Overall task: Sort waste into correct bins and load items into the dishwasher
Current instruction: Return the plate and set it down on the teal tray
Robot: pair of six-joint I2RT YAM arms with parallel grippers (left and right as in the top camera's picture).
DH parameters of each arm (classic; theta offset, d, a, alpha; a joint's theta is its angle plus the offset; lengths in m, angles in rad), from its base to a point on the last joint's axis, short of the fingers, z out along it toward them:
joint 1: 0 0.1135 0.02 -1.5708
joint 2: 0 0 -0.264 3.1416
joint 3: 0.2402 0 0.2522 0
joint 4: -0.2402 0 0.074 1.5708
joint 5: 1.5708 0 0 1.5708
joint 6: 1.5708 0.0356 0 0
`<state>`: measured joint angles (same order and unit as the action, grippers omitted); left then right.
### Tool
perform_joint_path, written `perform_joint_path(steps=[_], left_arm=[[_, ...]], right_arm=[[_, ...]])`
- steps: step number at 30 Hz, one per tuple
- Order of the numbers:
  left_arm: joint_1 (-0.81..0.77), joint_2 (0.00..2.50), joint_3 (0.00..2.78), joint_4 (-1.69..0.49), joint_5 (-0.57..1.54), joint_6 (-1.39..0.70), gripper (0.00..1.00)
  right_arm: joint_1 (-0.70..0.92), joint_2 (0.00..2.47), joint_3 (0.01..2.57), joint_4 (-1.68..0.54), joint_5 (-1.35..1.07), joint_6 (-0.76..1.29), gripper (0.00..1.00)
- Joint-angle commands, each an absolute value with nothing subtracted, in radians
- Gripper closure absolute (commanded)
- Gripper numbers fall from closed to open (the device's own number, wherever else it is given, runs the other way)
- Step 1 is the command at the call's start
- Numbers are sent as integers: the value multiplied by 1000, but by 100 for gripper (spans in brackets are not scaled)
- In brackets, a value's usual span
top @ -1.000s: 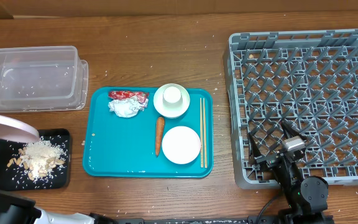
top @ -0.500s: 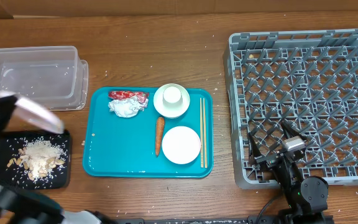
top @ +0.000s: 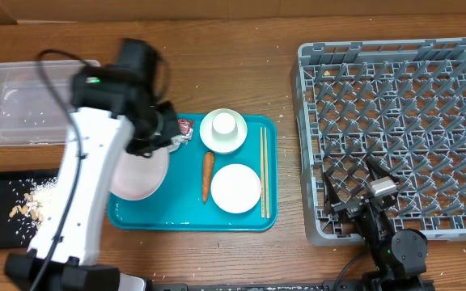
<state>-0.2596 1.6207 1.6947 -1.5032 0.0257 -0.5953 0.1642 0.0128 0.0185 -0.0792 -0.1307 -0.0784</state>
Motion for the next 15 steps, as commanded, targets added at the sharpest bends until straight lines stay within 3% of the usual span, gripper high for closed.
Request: perform_joint_path(steps=[1,15], left_arm=[[-403,1698,1650,-1493,-149,-723,96],[-448,1829,1420,-1328,-73,-749,96]], right_arm=[[160,3,8,-73,-129,-79,0],[160,3,8,-73,-129,-79,0]])
